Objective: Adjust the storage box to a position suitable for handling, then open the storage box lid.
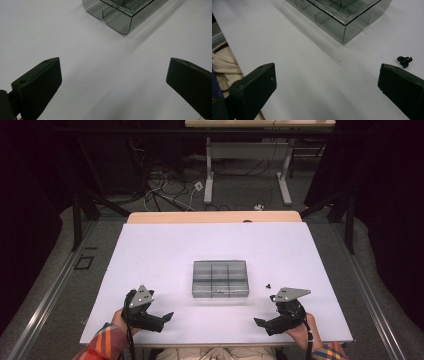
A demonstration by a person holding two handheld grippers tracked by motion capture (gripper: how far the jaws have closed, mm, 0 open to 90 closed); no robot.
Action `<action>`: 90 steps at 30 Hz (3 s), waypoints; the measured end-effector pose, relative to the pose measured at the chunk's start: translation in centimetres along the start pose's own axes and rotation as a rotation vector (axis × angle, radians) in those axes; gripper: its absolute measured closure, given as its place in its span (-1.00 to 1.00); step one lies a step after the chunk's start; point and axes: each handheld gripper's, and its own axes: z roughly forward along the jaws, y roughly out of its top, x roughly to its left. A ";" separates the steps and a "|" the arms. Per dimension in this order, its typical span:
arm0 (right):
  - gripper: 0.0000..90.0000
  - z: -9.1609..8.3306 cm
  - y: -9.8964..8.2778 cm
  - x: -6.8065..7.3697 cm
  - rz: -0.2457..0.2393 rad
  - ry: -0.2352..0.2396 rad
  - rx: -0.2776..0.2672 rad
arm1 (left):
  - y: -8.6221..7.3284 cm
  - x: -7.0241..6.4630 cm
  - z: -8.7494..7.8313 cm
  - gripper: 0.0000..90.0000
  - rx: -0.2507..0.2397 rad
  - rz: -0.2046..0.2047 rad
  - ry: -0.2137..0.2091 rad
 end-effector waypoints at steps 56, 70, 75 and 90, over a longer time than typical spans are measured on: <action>-0.65 5.2 3.5 3.5 0.000 0.069 -0.029 | -0.1 0.1 0.2 -1.00 0.013 -0.002 -0.003; 0.12 7.0 4.4 3.9 0.031 0.028 -0.057 | 0.0 0.0 0.3 -1.00 0.022 -0.001 -0.007; 0.43 7.4 4.5 4.0 0.039 0.033 -0.079 | 0.0 0.0 0.3 -1.00 0.022 -0.002 -0.007; 0.78 8.3 4.8 4.1 0.043 -0.005 -0.095 | 0.1 0.1 0.7 -1.00 0.040 0.003 -0.003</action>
